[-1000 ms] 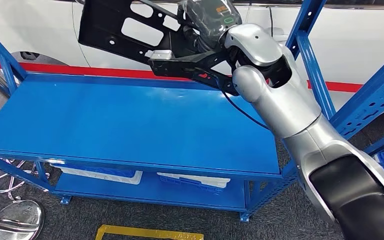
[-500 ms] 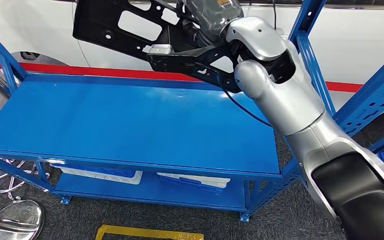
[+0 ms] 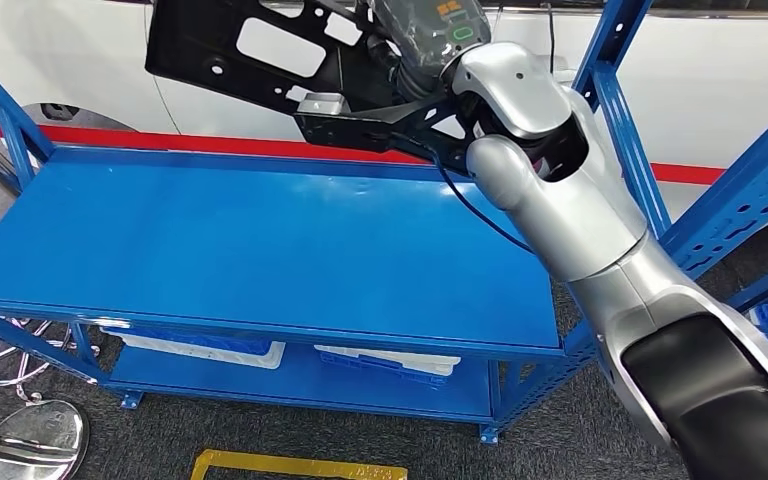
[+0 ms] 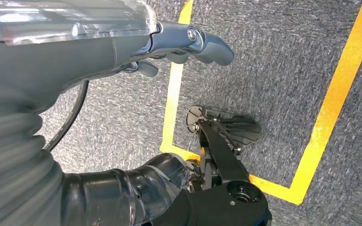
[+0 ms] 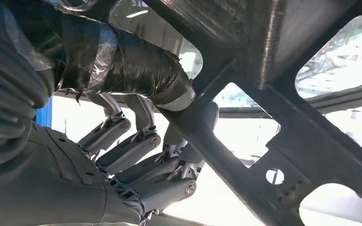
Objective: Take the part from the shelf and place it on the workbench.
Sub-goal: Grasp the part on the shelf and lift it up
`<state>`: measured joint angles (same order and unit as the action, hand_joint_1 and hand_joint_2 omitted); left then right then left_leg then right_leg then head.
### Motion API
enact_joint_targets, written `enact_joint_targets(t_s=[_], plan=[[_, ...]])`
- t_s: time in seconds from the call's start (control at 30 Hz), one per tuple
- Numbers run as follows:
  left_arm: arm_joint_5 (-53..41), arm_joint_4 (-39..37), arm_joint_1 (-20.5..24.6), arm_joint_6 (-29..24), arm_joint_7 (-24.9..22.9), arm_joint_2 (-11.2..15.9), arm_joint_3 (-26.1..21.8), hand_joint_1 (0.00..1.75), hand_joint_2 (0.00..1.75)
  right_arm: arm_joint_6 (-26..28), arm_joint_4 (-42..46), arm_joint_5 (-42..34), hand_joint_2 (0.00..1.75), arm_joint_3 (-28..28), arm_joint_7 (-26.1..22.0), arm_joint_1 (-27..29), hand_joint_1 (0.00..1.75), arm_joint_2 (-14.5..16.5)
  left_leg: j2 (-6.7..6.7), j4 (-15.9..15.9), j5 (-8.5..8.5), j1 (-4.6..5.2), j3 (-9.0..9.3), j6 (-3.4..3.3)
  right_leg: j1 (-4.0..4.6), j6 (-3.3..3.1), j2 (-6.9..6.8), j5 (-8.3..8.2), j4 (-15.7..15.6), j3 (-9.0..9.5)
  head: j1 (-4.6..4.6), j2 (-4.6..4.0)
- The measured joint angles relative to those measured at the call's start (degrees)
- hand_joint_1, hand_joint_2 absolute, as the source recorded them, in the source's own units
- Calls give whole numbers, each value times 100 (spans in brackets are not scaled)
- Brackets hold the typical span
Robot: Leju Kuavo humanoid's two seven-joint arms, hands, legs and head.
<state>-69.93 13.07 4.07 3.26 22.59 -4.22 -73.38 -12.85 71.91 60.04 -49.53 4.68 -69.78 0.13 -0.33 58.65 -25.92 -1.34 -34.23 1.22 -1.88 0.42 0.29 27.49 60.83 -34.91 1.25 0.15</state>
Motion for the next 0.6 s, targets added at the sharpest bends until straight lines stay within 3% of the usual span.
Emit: enact_joint_targets(t_s=[0.43,0.53,0.6], plan=[[-20,0,1,0,65,2,-1,0,175,30,48,54,175,14,-49,80,175,-20,1,14,-7,6,-5,-11,-20,10,2,-10,-24,4,1,0],[-30,0,4,1,89,3,-1,0,175,37,74,76,175,28,-66,112,175,-56,30,-174,116,-3,81,-149,-49,61,-3,-26,-109,45,-3,0],[-38,0,12,2,90,-12,-1,0,175,48,85,96,175,35,-80,127,175,-91,73,-382,241,-32,167,-226,-22,35,-8,236,181,-63,-9,0]])
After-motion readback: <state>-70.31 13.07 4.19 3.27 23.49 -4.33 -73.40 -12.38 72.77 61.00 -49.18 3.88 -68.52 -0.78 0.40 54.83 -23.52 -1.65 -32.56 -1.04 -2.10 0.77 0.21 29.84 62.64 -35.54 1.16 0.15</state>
